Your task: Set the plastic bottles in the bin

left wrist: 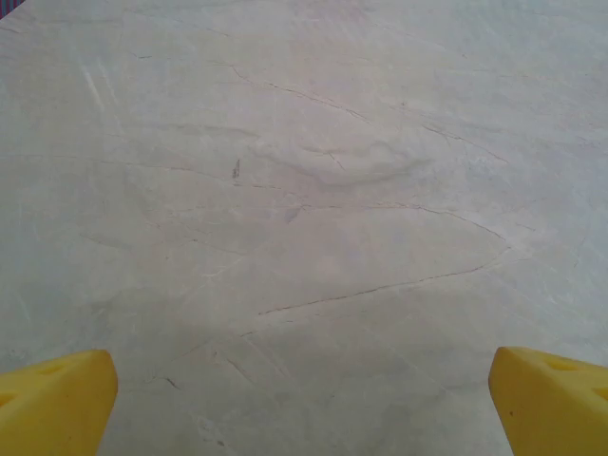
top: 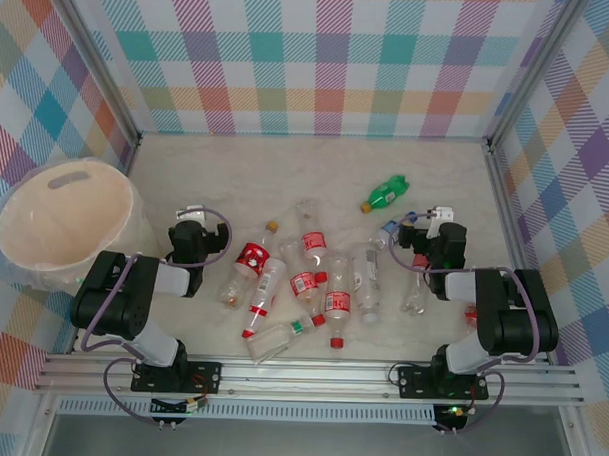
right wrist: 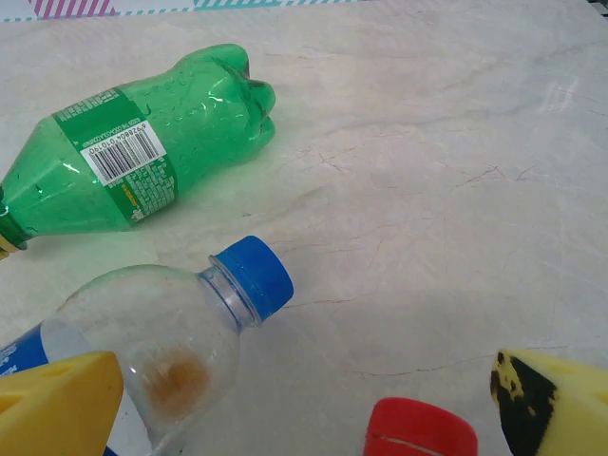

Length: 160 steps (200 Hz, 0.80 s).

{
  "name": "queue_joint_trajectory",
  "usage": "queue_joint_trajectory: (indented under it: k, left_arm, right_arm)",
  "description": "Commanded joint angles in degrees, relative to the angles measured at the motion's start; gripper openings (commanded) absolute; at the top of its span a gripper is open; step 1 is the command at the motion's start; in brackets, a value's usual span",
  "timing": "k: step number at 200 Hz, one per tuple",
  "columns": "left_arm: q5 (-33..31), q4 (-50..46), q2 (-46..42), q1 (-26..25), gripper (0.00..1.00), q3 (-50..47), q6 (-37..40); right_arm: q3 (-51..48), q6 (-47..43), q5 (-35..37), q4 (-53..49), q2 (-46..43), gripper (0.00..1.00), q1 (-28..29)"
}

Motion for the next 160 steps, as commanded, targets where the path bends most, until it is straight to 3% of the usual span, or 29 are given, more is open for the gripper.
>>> queue_joint_trajectory:
  k: [1,160]
  left_arm:
    - [-0.67,3.03,0.44,0.6,1.0,1.42,0.92]
    - [-0.45,2.57,0.49,0.67,1.0,1.63,0.86]
  right_arm:
    - [1.25,0.75,-1.21,2.79,0.64,0.99,-0.35]
    - [1.49,1.07,-1.74,2.3,0.74,0.99,-0.73]
